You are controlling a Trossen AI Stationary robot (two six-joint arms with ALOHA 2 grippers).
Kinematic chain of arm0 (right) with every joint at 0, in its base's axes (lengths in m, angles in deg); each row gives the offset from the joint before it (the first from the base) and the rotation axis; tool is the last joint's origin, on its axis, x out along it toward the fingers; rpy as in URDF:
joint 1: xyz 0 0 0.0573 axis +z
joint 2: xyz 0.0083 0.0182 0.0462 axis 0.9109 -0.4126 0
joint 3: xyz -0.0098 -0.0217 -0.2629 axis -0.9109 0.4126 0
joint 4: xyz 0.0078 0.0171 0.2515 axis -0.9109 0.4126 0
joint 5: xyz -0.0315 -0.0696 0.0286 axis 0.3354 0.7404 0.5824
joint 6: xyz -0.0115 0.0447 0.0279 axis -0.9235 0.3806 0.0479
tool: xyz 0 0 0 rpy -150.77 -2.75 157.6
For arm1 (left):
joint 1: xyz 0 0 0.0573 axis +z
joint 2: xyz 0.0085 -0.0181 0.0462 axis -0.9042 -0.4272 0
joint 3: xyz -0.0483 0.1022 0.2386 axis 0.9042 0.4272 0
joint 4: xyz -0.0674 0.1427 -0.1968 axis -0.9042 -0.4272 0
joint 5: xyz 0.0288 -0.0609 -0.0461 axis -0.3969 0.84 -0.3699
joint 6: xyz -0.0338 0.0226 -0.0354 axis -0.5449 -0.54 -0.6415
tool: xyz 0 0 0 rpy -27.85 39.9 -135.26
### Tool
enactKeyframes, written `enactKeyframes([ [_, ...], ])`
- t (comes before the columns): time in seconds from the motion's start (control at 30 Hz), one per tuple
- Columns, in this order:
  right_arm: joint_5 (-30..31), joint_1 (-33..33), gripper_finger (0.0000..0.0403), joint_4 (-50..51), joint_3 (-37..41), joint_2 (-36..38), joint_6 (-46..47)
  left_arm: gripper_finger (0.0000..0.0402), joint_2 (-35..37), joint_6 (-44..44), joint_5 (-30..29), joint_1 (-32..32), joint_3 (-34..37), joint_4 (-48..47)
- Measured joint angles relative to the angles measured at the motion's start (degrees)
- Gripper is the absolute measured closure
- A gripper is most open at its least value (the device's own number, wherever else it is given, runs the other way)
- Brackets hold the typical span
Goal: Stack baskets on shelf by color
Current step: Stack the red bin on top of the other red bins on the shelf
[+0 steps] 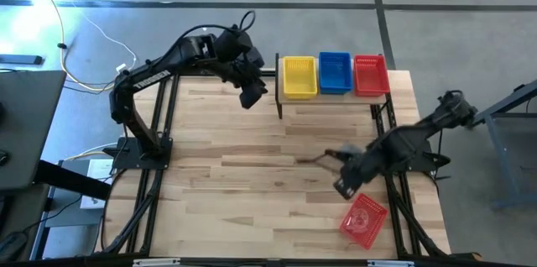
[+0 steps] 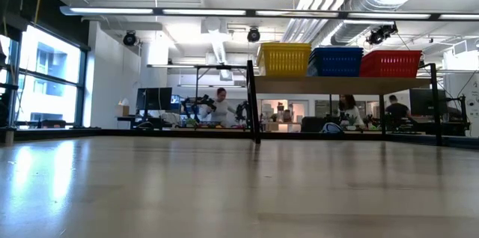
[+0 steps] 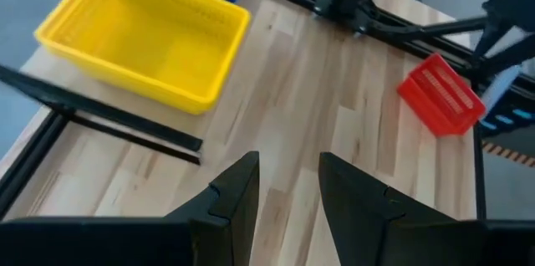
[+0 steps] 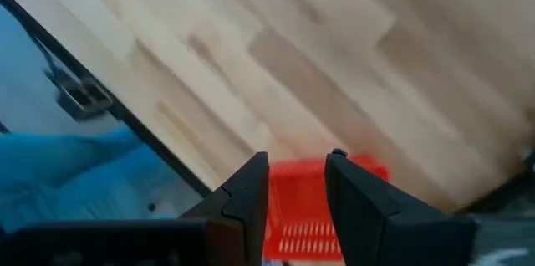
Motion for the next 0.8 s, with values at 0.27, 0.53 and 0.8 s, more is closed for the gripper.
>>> enactKeyframes([
  [0.27,-5.02,7.39,0.0298,-6.53,0.0,-8.12,4.64,0.0285,-0.01,0.33,-0.02,-1.58,0.0,-0.01],
  [0.53,-7.67,12.78,0.0298,-13.39,0.0,-15.98,8.81,0.0285,-0.01,0.33,0.05,-2.13,0.0,0.0],
  [0.8,-10.58,16.19,0.0298,-16.28,0.0,-21.89,12.04,0.0285,-0.01,0.34,0.07,-2.13,0.0,0.01],
])
